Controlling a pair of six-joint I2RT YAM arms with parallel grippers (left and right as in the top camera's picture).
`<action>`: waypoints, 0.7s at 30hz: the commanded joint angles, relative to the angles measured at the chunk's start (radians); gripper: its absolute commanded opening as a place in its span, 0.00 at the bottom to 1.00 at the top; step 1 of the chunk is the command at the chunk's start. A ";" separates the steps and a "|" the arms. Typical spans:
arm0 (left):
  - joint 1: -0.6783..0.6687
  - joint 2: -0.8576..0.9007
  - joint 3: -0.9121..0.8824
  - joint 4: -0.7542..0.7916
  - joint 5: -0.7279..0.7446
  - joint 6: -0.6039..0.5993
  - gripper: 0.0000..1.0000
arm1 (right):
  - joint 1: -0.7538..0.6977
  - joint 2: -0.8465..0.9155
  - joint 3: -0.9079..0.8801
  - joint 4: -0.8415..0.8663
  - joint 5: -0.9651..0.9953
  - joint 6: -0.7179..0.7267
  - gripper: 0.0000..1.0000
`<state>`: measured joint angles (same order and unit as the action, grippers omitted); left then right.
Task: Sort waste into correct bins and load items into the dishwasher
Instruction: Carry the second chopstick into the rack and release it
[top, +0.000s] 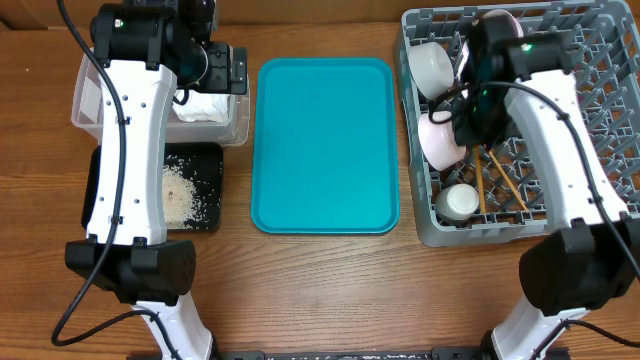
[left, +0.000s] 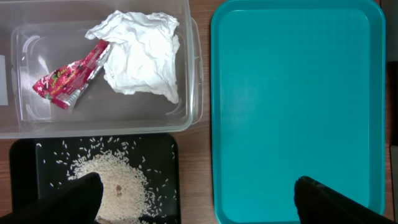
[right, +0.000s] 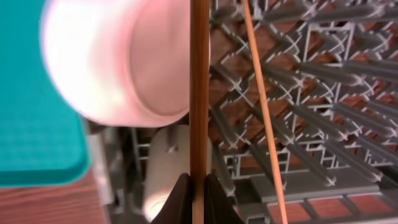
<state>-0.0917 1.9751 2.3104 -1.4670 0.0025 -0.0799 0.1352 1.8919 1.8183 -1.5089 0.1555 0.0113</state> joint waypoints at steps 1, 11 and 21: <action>-0.008 0.000 0.013 0.002 -0.010 -0.018 1.00 | -0.022 -0.010 -0.067 0.041 0.071 -0.042 0.04; -0.008 0.000 0.013 0.002 -0.010 -0.018 1.00 | -0.122 -0.006 -0.103 0.122 0.068 -0.042 0.04; -0.008 0.000 0.013 0.002 -0.010 -0.018 1.00 | -0.138 0.001 -0.105 0.238 0.064 -0.072 0.09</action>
<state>-0.0917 1.9751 2.3104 -1.4670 0.0025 -0.0799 0.0006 1.8919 1.7145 -1.2808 0.2169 -0.0460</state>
